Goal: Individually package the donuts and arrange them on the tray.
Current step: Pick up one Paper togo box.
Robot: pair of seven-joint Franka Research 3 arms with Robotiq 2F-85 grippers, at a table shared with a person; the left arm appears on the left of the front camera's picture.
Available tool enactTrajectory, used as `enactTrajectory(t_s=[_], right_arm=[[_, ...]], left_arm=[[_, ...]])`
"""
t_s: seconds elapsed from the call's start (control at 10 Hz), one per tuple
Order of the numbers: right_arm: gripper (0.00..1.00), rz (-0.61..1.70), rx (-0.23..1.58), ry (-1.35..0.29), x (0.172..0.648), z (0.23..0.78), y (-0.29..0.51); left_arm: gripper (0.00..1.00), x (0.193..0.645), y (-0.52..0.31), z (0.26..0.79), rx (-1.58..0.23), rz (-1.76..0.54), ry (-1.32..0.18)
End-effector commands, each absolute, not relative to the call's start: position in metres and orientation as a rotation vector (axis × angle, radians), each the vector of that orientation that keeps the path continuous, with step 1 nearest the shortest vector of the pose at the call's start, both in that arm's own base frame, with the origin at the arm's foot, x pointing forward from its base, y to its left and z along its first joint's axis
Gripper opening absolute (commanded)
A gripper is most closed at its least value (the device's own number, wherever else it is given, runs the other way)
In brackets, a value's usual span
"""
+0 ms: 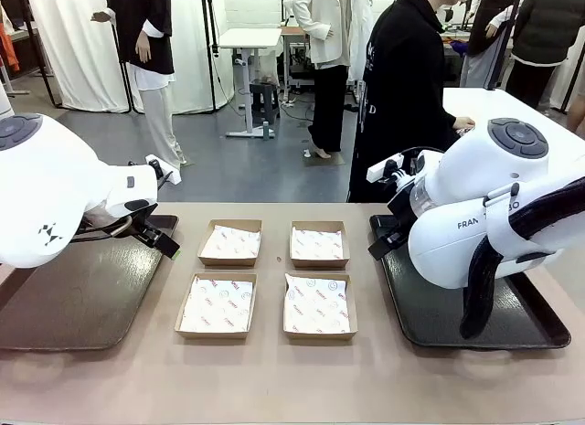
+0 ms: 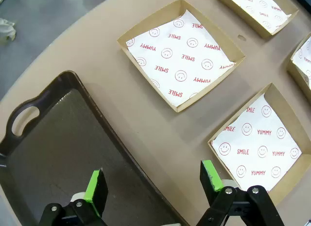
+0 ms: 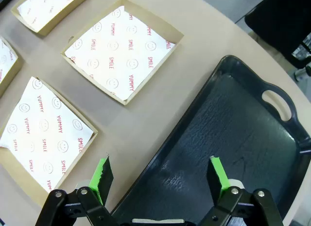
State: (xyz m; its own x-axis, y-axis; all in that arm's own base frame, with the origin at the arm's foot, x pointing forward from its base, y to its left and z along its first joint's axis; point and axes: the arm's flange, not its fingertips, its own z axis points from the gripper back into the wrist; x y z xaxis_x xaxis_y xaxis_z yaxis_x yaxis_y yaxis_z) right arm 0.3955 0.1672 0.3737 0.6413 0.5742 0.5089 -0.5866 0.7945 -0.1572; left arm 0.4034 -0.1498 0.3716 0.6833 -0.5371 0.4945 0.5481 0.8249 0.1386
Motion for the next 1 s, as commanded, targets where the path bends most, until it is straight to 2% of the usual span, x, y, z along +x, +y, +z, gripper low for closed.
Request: enactTrajectory(t_s=[0.0, 0.6, 0.9], right_arm=[[1.00, 0.662, 0.023, -0.572, 0.395, 0.374, 0.167], [1.00, 0.662, 0.023, -0.572, 0.395, 0.374, 0.167], [1.00, 0.778, -0.004, -0.447, 0.325, 0.396, 0.134]], left_arm=[[1.00, 0.403, -0.150, 0.372, -0.021, -0.609, -0.548], [1.00, 0.403, -0.150, 0.372, -0.021, -0.608, -0.548], [1.00, 0.328, -0.100, 0.399, -0.066, -0.718, -0.543]])
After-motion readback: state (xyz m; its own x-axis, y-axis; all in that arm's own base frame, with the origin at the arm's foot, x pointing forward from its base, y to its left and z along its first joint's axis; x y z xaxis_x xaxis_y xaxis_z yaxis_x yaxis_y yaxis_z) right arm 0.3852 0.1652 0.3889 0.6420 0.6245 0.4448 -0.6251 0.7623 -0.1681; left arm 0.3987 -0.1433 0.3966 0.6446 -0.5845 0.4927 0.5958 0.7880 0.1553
